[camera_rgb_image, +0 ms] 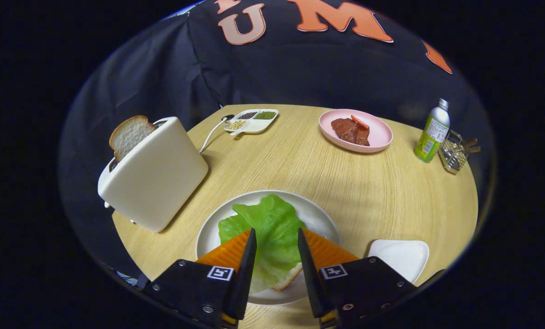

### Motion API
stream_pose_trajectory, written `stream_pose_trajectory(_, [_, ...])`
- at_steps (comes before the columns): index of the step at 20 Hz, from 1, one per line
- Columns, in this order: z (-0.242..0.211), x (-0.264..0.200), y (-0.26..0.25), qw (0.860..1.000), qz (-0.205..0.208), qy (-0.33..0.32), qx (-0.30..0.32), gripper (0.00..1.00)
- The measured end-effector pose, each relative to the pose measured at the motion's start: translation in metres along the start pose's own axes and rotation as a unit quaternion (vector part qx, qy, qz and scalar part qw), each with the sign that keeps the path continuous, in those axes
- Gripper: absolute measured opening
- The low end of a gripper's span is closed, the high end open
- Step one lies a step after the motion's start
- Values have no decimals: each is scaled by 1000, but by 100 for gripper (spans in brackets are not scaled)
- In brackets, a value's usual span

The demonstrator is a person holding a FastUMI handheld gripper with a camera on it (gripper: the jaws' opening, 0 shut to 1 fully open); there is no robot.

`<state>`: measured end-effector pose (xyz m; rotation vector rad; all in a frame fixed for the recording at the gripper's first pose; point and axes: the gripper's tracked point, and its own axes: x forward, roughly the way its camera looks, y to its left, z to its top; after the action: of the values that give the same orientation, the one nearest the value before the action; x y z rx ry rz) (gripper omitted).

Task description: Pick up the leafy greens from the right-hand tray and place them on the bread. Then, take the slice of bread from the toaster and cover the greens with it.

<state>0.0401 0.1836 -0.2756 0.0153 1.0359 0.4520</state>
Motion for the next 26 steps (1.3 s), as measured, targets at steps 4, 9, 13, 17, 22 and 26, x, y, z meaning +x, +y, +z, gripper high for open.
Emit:
stream_pose_trajectory(4, [15,-12,11,999,9,-6,33,69])
stream_pose_trajectory(9, [53,-38,32,999,8,-19,50,89])
stream_pose_trajectory(13, [73,-50,67,997,21,-3,68,94])
stream_pose_trajectory(17, [97,-63,116,997,46,3,56,95])
stream_pose_trajectory(22, [133,-73,174,997,66,-2,29,95])
stream_pose_trajectory(26, [149,-69,217,995,94,1,43,95])
